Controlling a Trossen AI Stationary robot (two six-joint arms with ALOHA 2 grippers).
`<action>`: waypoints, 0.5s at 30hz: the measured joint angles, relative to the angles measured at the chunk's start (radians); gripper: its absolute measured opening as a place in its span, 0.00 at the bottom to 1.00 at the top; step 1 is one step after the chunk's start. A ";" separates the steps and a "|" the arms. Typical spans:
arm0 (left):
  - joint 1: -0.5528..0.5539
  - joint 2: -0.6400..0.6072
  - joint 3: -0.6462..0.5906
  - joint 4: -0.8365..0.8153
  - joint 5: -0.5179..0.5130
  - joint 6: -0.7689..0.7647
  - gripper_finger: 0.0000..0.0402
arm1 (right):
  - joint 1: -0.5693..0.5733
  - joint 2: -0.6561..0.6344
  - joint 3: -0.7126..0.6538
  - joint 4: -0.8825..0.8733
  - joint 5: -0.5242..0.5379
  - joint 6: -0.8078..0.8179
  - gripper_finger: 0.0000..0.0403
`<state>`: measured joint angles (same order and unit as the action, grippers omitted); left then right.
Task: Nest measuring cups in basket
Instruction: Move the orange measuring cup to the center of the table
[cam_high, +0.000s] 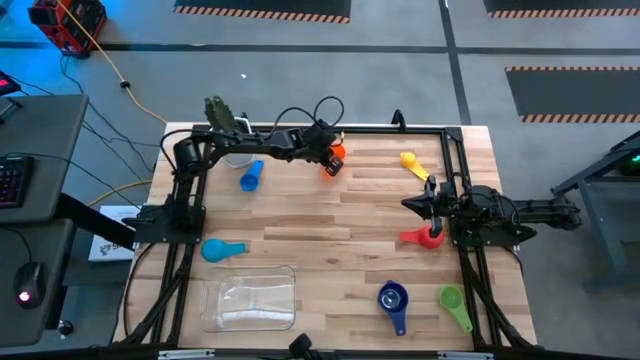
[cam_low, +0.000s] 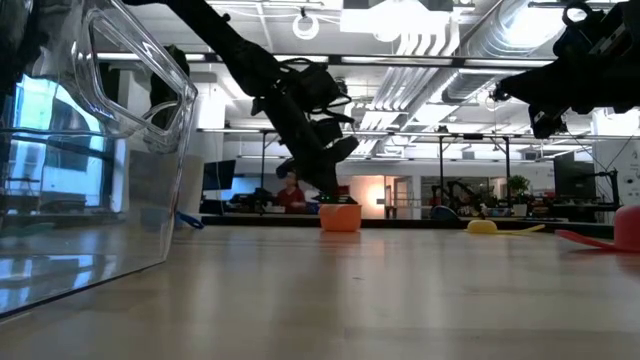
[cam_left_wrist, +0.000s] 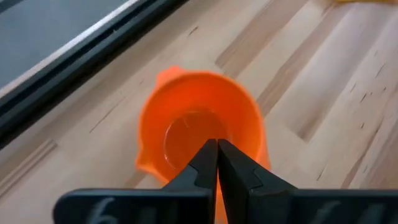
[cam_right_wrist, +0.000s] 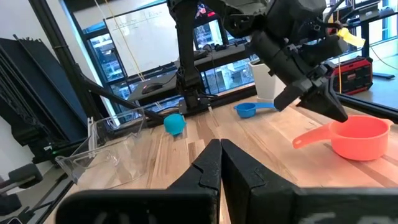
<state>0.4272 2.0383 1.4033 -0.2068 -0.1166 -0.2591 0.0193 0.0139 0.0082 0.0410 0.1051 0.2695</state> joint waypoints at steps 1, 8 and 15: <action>-0.001 -0.001 0.000 0.001 -0.006 0.000 0.00 | 0.000 0.000 0.000 0.000 0.000 0.000 0.00; -0.001 -0.001 0.000 -0.040 -0.025 0.070 0.00 | 0.000 0.000 0.000 0.000 0.000 0.001 0.00; 0.000 0.010 0.001 -0.087 -0.006 0.125 0.00 | 0.000 0.000 0.000 0.000 0.000 0.001 0.00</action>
<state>0.4271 2.0478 1.4040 -0.2941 -0.1225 -0.1345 0.0195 0.0139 0.0082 0.0410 0.1051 0.2702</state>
